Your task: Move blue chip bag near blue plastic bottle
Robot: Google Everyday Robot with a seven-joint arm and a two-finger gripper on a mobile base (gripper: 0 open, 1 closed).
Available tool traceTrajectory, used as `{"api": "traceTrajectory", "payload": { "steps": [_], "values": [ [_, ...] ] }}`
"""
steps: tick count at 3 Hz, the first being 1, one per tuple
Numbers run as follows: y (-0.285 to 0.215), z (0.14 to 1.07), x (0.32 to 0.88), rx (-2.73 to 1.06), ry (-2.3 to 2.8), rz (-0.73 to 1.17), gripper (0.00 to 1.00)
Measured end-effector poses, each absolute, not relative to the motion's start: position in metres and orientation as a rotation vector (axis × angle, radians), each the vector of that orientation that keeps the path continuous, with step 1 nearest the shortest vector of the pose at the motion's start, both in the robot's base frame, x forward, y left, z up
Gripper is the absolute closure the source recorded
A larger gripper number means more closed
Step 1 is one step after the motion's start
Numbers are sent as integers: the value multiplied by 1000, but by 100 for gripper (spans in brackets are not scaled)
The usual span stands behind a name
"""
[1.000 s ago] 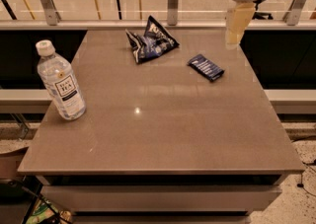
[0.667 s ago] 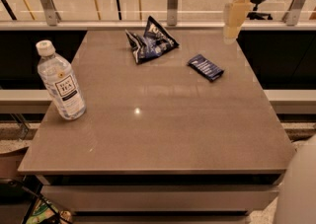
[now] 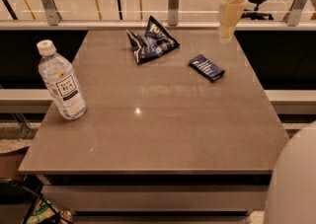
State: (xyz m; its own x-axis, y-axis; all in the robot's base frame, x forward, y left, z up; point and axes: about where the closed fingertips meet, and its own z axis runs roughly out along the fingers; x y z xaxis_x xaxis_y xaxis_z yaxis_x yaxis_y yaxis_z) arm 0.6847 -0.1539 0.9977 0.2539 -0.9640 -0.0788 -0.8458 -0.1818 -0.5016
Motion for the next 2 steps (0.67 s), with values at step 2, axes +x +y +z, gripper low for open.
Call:
{"api": "traceTrajectory", "payload": {
  "steps": [2],
  "values": [
    [-124,973,715,-2141,1593,-343,0]
  ]
}}
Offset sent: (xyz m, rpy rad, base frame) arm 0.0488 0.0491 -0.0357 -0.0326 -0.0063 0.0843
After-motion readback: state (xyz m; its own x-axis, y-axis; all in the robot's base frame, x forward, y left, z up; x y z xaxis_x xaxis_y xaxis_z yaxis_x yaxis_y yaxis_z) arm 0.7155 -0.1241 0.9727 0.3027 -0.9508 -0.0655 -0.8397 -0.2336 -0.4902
